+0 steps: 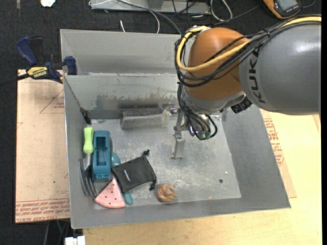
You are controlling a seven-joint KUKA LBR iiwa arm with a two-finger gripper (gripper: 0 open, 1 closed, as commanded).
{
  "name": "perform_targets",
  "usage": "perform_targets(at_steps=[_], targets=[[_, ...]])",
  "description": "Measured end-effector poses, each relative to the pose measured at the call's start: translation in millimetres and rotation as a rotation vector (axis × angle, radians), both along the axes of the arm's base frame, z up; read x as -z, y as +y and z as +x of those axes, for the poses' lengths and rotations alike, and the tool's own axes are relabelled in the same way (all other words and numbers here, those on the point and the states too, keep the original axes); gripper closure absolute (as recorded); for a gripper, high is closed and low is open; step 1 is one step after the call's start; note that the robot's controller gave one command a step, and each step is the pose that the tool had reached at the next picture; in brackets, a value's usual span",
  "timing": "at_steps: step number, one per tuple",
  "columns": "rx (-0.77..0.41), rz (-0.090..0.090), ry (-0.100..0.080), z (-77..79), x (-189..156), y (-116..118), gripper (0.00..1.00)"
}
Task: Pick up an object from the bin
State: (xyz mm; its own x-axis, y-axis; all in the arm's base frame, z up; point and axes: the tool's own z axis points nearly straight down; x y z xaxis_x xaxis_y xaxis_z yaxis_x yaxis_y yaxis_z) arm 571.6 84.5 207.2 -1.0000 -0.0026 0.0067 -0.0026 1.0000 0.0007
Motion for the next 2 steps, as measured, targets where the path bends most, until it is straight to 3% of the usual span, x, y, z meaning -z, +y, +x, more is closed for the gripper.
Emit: perform_targets(at_steps=[1,2], targets=[[0.002,0.001,-0.008,1.5,-5,0,0.00],[-0.008,0.002,-0.009,-40.0,45,36,0.00]])
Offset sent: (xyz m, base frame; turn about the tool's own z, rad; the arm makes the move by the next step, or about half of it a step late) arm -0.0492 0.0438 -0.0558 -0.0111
